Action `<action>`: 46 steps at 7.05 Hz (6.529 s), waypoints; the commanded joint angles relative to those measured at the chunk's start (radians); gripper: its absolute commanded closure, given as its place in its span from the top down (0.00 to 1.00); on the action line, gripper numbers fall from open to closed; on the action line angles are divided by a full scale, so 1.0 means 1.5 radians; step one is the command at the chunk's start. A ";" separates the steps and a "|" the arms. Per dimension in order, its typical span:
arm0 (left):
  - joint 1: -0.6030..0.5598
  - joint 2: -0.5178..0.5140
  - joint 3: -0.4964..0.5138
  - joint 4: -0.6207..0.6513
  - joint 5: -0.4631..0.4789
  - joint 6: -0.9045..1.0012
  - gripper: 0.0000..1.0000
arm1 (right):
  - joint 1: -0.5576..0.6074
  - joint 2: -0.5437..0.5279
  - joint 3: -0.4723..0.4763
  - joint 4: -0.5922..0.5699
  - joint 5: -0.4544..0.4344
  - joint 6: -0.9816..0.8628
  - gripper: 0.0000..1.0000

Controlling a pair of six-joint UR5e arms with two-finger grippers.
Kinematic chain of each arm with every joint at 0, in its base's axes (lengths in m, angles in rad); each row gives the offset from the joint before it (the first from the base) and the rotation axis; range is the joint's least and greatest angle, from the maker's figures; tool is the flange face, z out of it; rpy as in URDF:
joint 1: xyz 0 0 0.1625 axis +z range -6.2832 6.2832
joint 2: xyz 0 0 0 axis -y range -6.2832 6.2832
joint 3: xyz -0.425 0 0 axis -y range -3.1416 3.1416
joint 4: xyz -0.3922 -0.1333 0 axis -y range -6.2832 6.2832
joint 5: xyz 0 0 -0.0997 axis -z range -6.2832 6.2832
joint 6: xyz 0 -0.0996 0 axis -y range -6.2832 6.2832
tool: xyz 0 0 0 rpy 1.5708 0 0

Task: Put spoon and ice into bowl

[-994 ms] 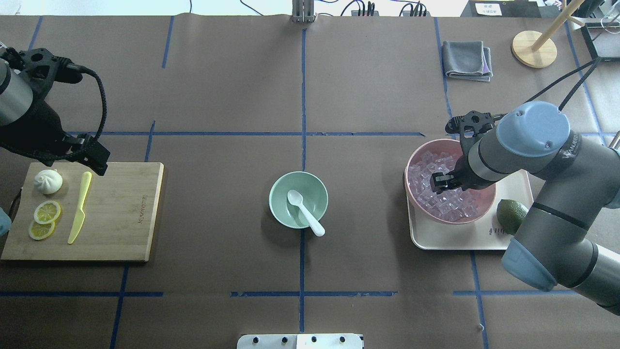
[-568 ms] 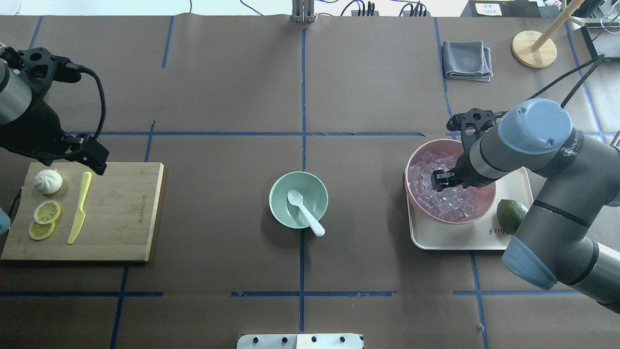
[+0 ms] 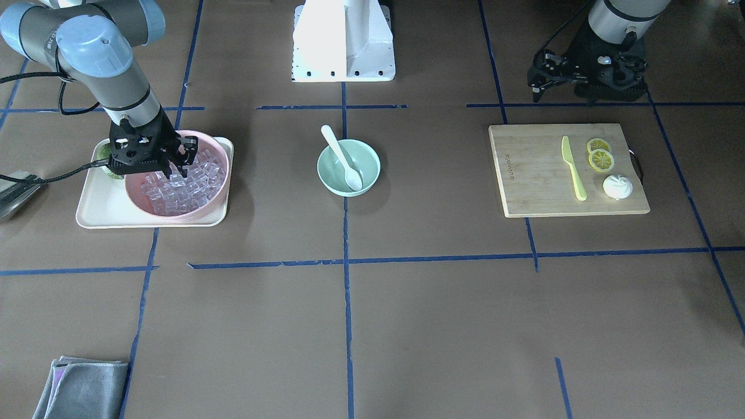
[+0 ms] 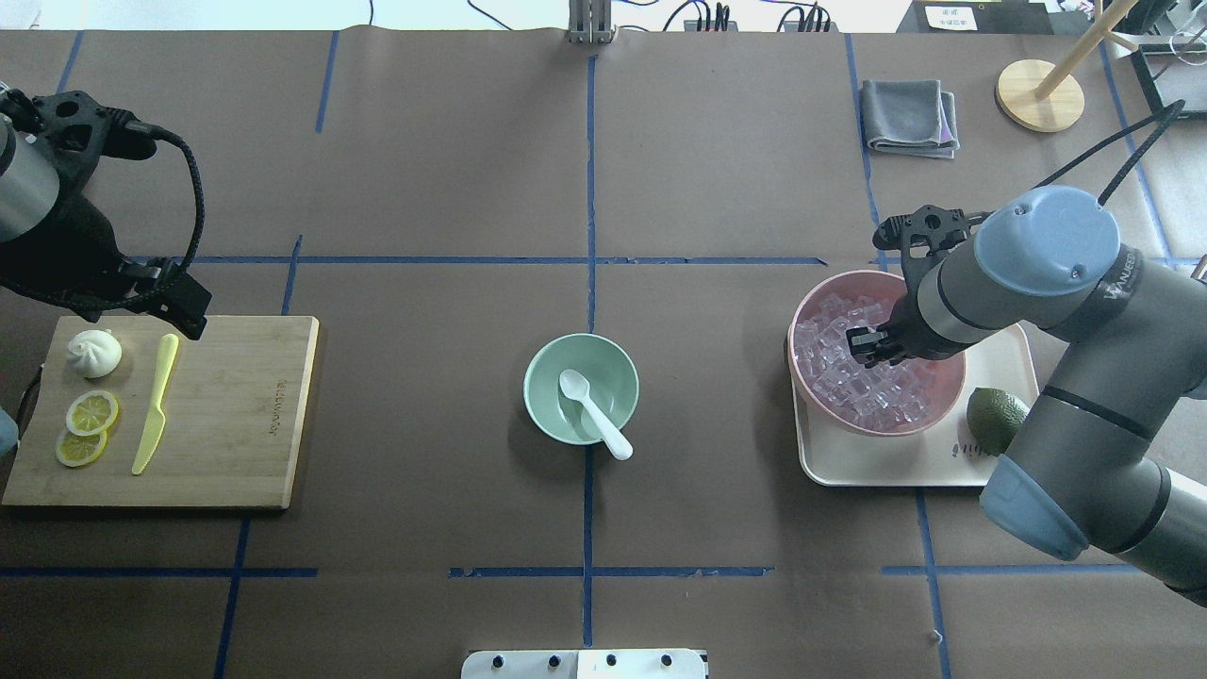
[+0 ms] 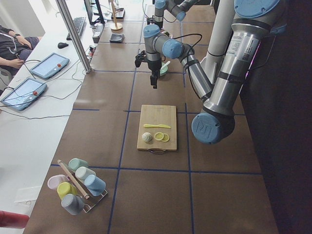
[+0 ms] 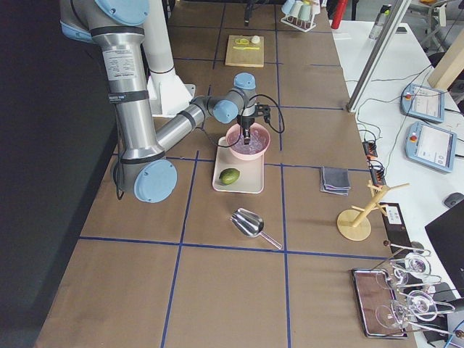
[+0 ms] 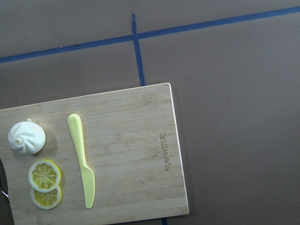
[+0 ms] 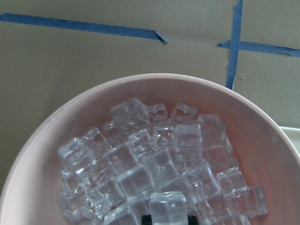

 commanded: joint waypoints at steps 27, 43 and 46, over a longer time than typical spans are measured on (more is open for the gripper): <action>-0.446 0.204 0.340 -0.141 -0.133 0.558 1.00 | 0.505 -0.025 -0.116 -0.225 0.253 -0.682 1.00; -0.447 0.207 0.453 -0.267 -0.132 0.530 1.00 | 0.629 -0.124 -0.273 -0.006 0.349 -0.632 1.00; -0.446 0.207 0.453 -0.267 -0.132 0.529 1.00 | 0.629 -0.124 -0.274 -0.006 0.348 -0.633 1.00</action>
